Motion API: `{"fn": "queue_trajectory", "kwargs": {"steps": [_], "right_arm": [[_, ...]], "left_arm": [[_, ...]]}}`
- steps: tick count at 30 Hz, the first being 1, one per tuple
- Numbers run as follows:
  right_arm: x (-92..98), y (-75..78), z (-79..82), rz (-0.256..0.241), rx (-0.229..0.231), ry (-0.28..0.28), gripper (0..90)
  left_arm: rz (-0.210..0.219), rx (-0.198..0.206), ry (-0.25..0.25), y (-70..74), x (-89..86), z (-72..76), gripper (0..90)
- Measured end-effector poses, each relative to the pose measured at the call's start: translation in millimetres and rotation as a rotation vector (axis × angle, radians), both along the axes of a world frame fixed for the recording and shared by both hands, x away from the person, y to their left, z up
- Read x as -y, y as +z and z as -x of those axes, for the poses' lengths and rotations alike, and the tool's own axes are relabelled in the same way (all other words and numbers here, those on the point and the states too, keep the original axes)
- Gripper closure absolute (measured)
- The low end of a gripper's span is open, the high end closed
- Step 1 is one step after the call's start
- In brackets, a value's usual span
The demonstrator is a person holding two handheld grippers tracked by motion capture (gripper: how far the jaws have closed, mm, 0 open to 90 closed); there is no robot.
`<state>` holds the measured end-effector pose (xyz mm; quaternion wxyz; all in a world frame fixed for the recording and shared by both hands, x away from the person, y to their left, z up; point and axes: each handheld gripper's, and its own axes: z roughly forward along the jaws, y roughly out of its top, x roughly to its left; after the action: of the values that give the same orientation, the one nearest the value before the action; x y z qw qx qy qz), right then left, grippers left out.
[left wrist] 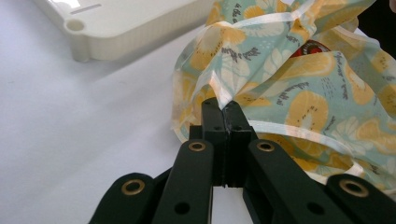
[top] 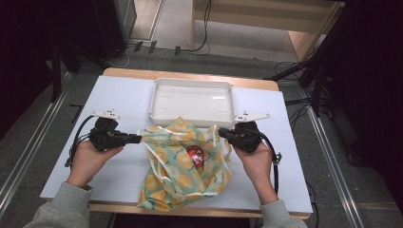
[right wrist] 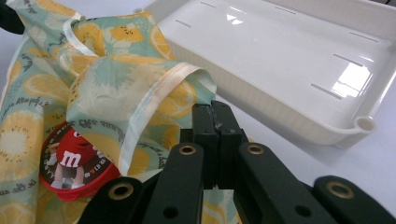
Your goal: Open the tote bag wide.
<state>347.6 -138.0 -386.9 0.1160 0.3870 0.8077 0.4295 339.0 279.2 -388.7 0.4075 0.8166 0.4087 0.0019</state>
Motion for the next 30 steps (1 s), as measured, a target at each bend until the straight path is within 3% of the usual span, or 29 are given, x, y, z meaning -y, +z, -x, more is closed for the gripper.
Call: {"fn": "queue_trajectory", "kwargs": {"steps": [6,14,17,23,30], "right_arm": [[-0.9,-4.5,-9.1,0.006,-0.02,-0.009,90.0],[-1.1,-13.3,-12.2,0.025,-0.038,-0.021,90.0],[-1.3,-14.3,-11.7,0.029,-0.037,-0.02,90.0],[0.7,-12.5,-10.7,-0.003,-0.053,-0.011,82.9],[10.0,0.1,-1.2,-0.027,-0.012,-0.007,72.0]], "left_arm": [[-0.038,-0.008,0.021,-9.9,2.6,-13.6,90.0],[-0.032,-0.049,0.031,-25.1,4.6,-26.5,90.0],[-0.032,-0.047,0.029,-25.5,5.2,-26.7,89.5],[-0.013,-0.06,0.025,-24.8,5.3,-23.7,78.0],[0.017,-0.038,-0.001,-14.4,1.8,-14.5,62.1]]}}
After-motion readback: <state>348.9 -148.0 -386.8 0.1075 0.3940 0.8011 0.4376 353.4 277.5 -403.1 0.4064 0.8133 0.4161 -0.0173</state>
